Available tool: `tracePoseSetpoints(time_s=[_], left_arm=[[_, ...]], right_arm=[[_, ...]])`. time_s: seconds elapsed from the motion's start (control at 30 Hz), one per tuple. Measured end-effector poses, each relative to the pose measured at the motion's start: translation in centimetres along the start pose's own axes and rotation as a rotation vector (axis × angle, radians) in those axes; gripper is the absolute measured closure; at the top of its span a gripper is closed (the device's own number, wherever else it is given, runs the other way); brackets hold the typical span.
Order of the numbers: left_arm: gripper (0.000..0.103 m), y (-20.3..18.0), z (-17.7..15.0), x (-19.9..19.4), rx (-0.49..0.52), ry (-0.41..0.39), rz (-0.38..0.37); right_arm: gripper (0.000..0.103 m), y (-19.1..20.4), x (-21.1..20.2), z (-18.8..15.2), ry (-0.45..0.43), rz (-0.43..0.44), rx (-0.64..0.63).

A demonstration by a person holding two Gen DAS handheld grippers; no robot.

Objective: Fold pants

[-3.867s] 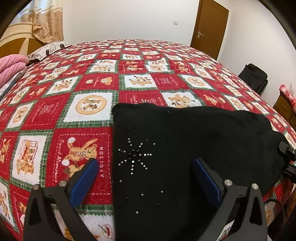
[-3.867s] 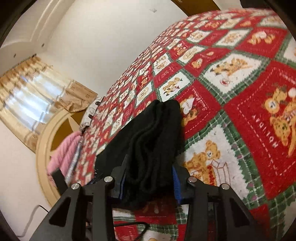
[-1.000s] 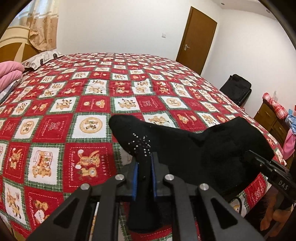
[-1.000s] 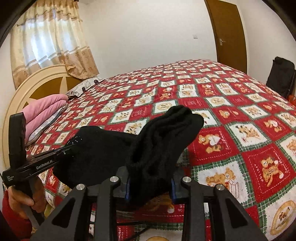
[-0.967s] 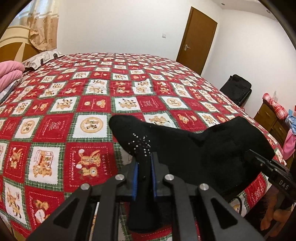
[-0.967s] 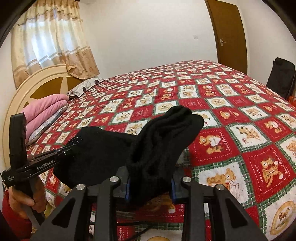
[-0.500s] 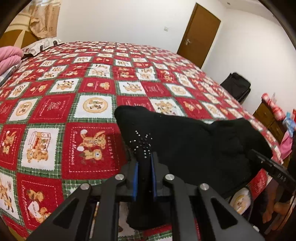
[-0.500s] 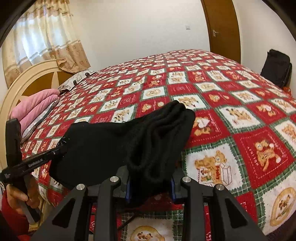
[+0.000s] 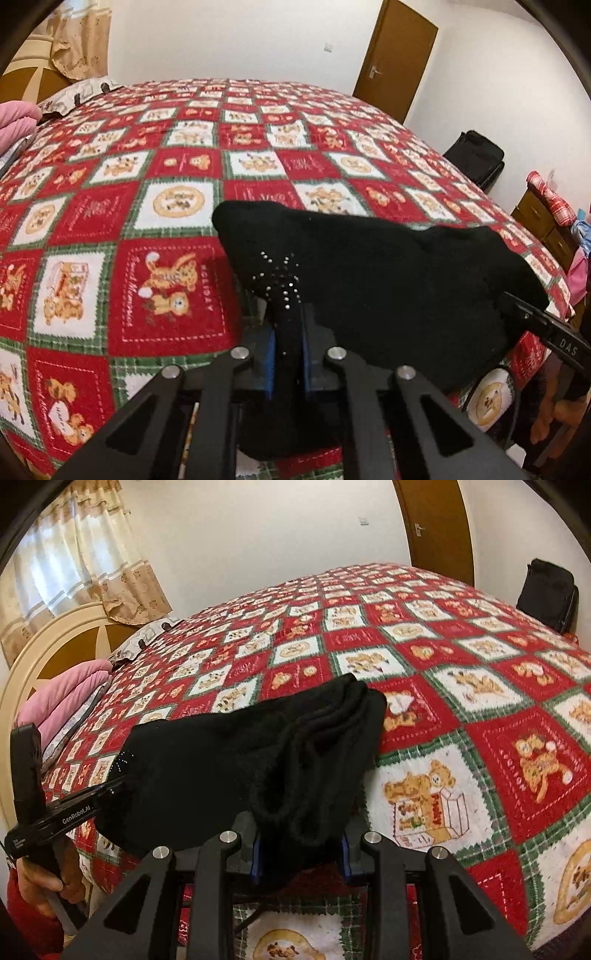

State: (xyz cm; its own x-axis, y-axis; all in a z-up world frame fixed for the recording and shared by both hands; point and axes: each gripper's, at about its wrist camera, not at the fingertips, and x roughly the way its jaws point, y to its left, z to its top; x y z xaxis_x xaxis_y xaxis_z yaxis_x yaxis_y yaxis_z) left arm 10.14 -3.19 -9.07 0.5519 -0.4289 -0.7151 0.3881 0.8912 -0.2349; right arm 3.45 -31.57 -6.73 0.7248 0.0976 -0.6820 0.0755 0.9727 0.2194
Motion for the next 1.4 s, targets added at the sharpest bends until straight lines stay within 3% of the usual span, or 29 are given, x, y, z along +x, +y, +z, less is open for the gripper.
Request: tracePoseSetpoints(time_s=[0.33,0.6,0.93,1.4], left_arm=[[0.092,0.2,1.9,-2.7,0.018,-0.091,0.012],[0.092,4.7,3.8,-5.4,-0.058,-0.175,0.087],[0.092,9.4,4.6,-7.4,-0.130,-0.224,0.155],[0.092,19.3,5.6,-10.9,-0.265,-0.299,0.368]], right_arm=[[0.071,3.7,-1.8,2.5,-0.079,0.030,-0.071],[0.072,9.9,-1.2,6.3,-0.137,0.114,-0.213],[0.073,16.0,0.4,7.8,-0.145,0.184,-0.323],[0.073,27.9,7.2,11.0,-0.118,0.379,-0.467]])
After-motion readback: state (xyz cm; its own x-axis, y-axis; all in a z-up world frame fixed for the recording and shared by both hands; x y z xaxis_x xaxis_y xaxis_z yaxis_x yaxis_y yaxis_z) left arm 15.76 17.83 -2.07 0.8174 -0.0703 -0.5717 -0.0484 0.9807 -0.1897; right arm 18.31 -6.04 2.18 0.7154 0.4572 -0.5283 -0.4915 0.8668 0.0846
